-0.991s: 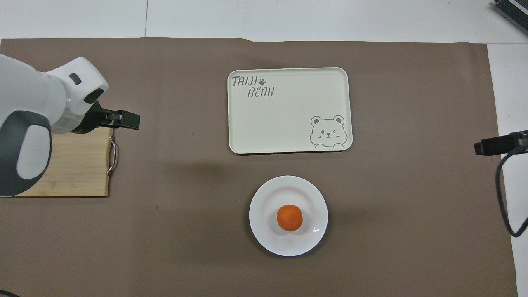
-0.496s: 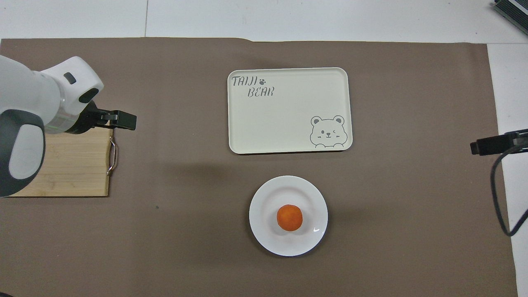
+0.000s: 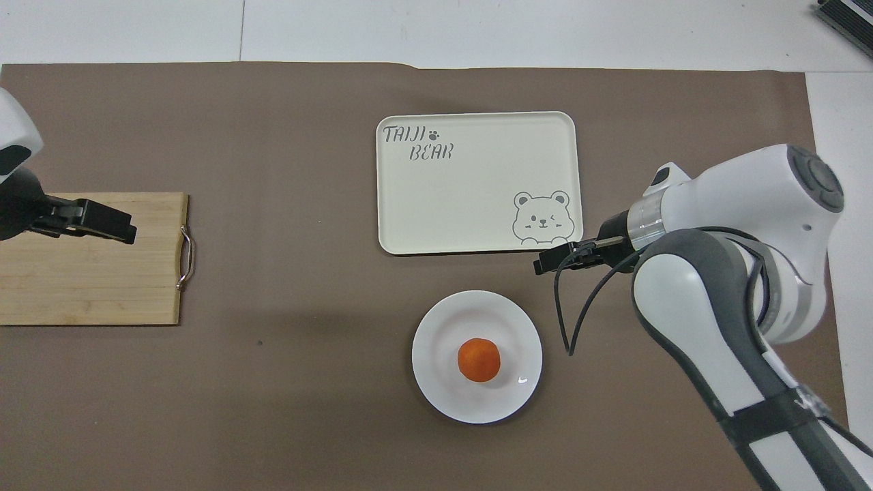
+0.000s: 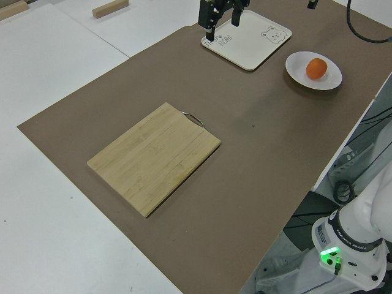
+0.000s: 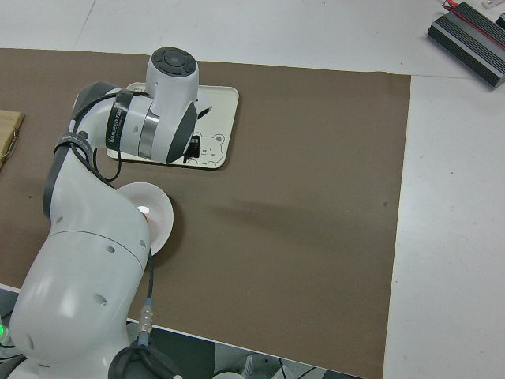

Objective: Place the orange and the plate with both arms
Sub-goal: 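Move the right gripper down to the plate rim farthest from the orange, then grip the plate rim with the right gripper and lift it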

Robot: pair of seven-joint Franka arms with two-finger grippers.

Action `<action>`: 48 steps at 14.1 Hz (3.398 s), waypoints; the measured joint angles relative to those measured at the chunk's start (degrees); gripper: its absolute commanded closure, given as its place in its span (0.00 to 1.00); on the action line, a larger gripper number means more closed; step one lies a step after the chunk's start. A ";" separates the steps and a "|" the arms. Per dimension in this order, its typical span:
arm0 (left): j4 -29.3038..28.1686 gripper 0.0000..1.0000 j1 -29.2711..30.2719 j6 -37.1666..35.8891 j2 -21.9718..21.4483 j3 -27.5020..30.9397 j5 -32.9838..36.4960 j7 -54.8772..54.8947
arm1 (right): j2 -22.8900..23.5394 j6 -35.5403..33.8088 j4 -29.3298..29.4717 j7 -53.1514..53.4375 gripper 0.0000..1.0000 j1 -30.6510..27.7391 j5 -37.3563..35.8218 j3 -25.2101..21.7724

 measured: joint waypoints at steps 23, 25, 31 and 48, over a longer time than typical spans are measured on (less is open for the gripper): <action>0.00 0.00 0.06 -0.10 0.06 0.03 0.00 -1.76 | 0.33 9.22 -24.37 -20.15 0.09 0.62 25.20 -0.32; 0.00 0.00 0.06 -0.10 0.06 0.03 0.00 -1.76 | 0.16 9.90 -24.81 -21.11 0.48 0.63 25.33 -0.31; 0.00 0.00 0.06 -0.12 0.06 0.03 0.00 -1.77 | 0.16 10.62 -25.74 -21.15 1.00 1.25 26.72 -0.28; 0.00 0.00 0.06 -0.14 0.06 0.03 0.00 -1.79 | 3.40 8.18 -17.69 -28.41 1.00 -1.72 30.19 -0.39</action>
